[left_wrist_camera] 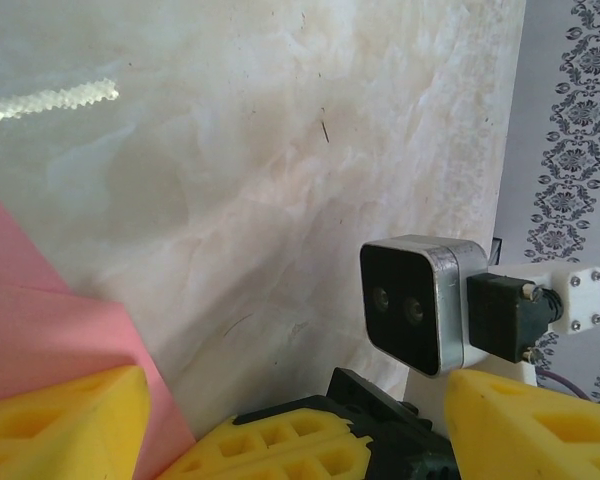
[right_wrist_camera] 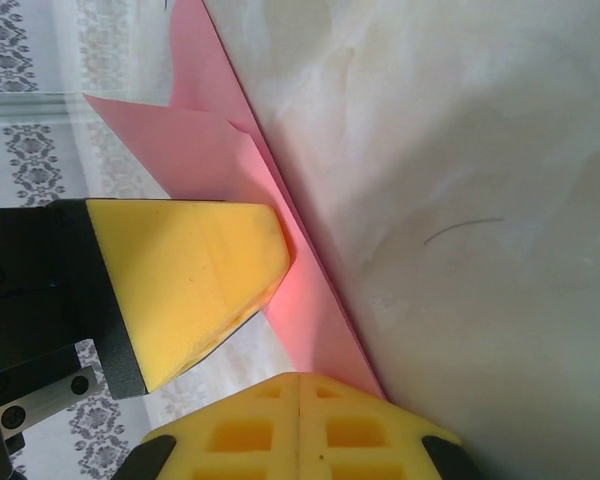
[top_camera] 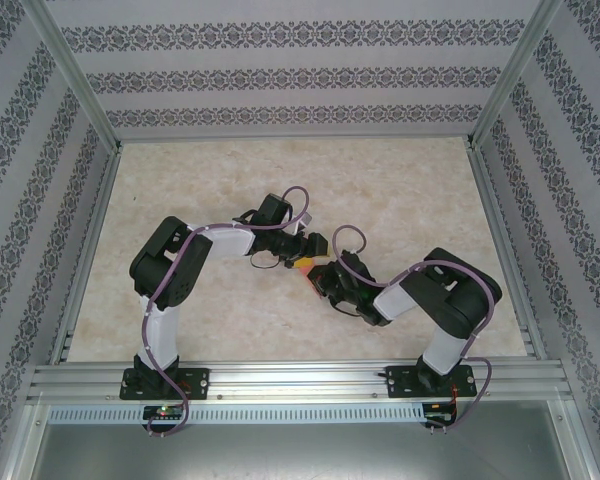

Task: Fold a paper plane with a square sheet of paper (pick it up from the middle)
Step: Fold the wing for the fifth time at the center of the table.

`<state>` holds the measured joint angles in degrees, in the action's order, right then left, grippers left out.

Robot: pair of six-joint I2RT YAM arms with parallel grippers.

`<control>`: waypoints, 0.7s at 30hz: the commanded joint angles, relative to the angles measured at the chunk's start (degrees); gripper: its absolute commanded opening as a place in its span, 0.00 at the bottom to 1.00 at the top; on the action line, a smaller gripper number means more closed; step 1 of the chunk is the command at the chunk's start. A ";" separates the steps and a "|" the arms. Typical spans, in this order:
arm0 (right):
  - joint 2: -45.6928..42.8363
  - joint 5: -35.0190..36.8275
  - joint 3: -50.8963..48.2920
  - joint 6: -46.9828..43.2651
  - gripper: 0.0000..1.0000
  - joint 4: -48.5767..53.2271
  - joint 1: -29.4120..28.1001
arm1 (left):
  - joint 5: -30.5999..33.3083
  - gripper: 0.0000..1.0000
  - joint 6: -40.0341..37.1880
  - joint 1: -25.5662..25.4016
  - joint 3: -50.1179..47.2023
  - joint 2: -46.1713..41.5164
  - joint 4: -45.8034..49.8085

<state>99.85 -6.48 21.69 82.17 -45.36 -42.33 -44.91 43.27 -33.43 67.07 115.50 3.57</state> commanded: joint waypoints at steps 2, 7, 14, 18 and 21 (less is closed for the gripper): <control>2.69 1.05 -4.89 0.55 0.00 10.13 -0.83 | 5.05 0.79 -4.38 1.97 0.74 1.30 3.63; 0.70 0.72 -4.82 -0.67 0.00 13.78 -0.89 | 4.40 0.79 -5.72 3.73 1.98 2.13 4.12; -1.88 0.46 -3.20 -2.24 0.00 19.03 -0.69 | 4.08 0.79 -6.62 5.64 3.47 3.49 5.04; -2.29 0.16 -2.55 -2.70 0.00 20.14 -0.68 | 4.16 0.79 -7.45 6.59 4.52 4.50 5.66; -2.08 0.07 -2.44 -2.89 0.00 20.49 -0.58 | 4.07 0.79 -8.28 7.45 5.52 5.08 7.04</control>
<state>96.25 -6.33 21.91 81.14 -38.48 -42.39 -47.18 39.55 -29.43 71.35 117.82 8.93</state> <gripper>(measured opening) 0.049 0.787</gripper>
